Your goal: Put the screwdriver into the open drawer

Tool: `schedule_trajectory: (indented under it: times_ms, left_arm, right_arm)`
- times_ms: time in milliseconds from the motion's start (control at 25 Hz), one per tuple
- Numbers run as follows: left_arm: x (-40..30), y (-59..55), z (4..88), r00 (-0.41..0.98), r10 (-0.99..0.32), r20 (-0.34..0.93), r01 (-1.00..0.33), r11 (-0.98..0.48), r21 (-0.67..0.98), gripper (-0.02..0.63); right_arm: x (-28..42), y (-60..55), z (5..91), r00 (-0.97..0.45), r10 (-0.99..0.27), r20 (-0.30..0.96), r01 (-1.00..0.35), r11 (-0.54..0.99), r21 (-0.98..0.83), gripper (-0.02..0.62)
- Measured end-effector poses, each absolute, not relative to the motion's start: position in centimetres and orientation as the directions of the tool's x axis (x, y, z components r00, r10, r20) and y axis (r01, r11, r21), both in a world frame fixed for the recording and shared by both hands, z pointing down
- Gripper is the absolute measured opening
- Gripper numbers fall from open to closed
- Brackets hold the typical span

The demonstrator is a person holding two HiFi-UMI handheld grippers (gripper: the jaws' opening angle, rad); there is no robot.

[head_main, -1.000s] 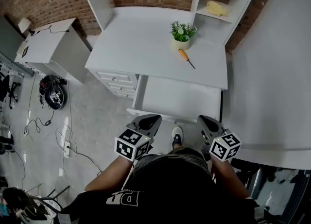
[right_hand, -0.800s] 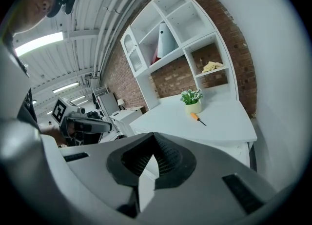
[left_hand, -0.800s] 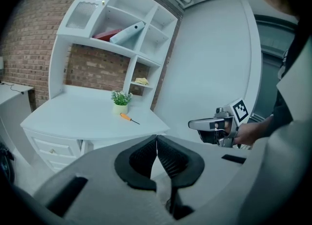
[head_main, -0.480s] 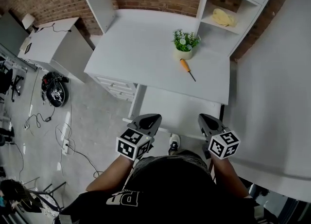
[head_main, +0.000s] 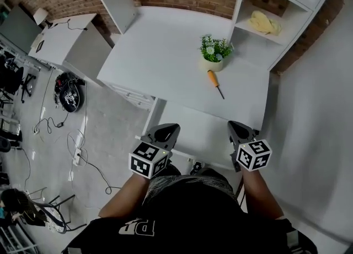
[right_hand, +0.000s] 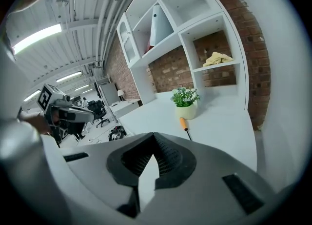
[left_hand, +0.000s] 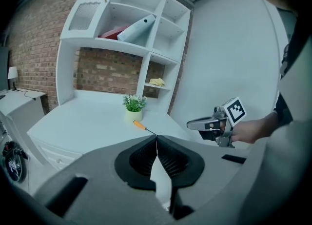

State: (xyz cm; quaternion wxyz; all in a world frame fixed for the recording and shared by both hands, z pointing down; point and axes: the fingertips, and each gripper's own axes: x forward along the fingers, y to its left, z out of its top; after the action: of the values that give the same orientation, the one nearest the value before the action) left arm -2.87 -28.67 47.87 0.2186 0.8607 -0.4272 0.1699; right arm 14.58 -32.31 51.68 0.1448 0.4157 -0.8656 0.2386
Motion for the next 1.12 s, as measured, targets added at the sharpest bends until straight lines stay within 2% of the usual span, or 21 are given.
schedule_trajectory:
  times_ms: [320,920,1120]
  left_arm:
    - [-3.6,-30.0,49.7,0.54,-0.656,0.527,-0.833,-0.507,0.223,0.018]
    - [-6.7,-37.2,54.5,0.586,-0.579,0.567,-0.799,-0.528,0.287,0.018]
    - [-7.9,-38.8,56.3,0.598,-0.552,0.581,-0.791,-0.526,0.313,0.018]
  right_arm:
    - [14.0,-38.0,54.7,-0.585,-0.642,0.495,-0.799,0.56,-0.218,0.005]
    - [10.3,-49.6,60.6,-0.435,-0.643,0.631,-0.846,0.532,-0.041,0.006]
    - [9.8,-52.5,63.1,-0.375,-0.624,0.686,-0.846,0.533,0.023,0.039]
